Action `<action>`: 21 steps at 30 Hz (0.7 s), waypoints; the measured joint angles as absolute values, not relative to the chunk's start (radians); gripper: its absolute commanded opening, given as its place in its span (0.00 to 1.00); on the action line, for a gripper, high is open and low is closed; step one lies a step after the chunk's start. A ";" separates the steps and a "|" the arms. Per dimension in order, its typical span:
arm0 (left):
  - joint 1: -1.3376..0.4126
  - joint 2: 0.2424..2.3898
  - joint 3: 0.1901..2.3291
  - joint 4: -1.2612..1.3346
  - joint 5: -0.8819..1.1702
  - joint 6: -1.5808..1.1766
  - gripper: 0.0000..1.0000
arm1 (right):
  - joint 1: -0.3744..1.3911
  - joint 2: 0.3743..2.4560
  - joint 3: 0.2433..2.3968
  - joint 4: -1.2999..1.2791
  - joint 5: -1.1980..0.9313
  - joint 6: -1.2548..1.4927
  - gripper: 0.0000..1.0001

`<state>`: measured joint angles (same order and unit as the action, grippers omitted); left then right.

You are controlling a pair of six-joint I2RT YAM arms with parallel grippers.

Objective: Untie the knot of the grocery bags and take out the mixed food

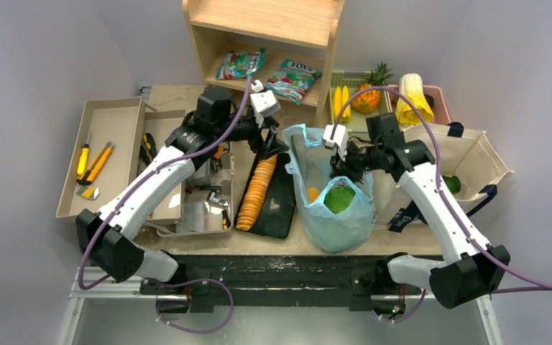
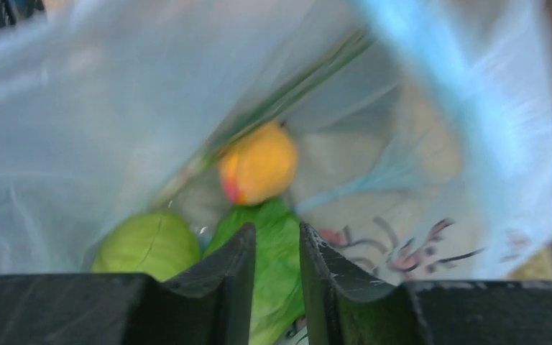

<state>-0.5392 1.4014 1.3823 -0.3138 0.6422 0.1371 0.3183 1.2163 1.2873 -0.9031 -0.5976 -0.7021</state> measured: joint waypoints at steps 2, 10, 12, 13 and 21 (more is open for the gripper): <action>-0.559 1.428 1.407 -0.326 0.637 0.164 0.89 | 0.318 1.208 1.217 -0.939 -0.588 -0.744 0.40; -0.620 1.593 1.520 -0.354 0.564 0.220 0.63 | 0.419 1.063 1.110 -0.987 -0.575 -0.820 0.67; -0.627 1.615 1.520 -0.369 0.554 0.213 0.41 | 0.464 1.037 1.036 -0.968 -0.542 -0.824 0.73; -0.629 1.623 1.520 -0.376 0.549 0.208 0.31 | 0.477 1.034 1.007 -0.960 -0.526 -0.821 0.76; -0.628 1.557 1.438 -0.366 0.558 0.206 0.00 | 0.538 1.046 0.821 -0.825 -0.385 -0.794 0.80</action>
